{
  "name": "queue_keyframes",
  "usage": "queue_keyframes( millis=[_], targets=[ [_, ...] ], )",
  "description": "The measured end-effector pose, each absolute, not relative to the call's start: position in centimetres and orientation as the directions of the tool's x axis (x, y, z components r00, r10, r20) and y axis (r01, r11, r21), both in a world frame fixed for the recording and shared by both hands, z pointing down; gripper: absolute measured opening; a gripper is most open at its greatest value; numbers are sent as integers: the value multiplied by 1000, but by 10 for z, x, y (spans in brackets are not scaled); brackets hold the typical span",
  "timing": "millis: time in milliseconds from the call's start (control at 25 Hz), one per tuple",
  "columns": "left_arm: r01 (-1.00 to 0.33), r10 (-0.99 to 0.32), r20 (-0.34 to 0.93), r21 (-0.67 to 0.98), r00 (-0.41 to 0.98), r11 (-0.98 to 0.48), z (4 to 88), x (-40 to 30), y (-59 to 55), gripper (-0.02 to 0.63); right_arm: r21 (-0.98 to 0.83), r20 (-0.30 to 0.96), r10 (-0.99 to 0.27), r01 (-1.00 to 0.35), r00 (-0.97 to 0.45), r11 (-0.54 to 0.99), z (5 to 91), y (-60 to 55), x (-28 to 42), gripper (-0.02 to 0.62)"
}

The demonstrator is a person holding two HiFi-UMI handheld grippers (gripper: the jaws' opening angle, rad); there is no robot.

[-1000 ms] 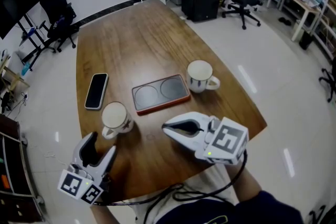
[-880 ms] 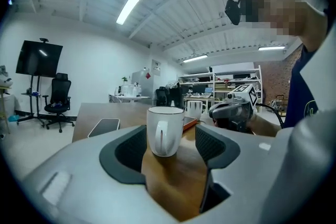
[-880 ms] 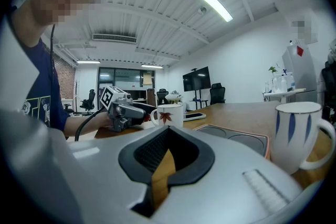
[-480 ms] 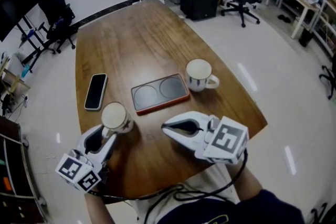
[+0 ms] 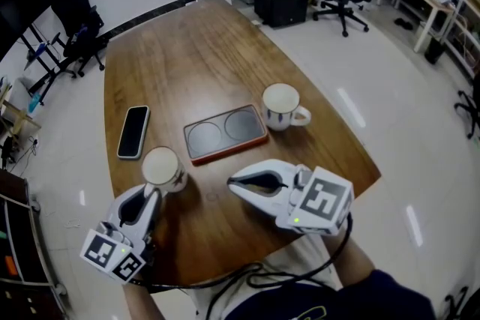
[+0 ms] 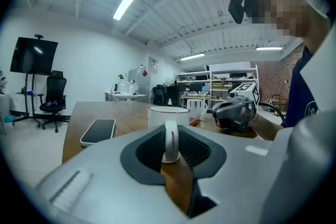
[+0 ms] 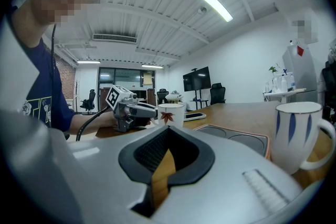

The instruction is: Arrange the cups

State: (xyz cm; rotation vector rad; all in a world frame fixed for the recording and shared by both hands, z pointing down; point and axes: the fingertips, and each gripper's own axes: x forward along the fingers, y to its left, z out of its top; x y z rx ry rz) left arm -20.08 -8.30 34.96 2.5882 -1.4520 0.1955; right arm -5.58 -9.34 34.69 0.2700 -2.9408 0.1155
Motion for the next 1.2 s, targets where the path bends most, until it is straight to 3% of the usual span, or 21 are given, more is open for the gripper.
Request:
queue_keyframes(
  millis=[560,840,1200],
  targets=[
    [-844,-836,119,44,535,-534,336,-180,-70,71,-61,192,-172,-187,-966,980,346,-93,-56,0],
    [-810,-813,37,125,581,-573,325,-174,-76,71,-59,193,-171,-185,-966,981,348,-94,-56,0],
    [-819,-818,56,94,572,-566,311,-154,-138,71,-64,200,-174,-190,-964,980,352,-96,-56,0]
  ],
)
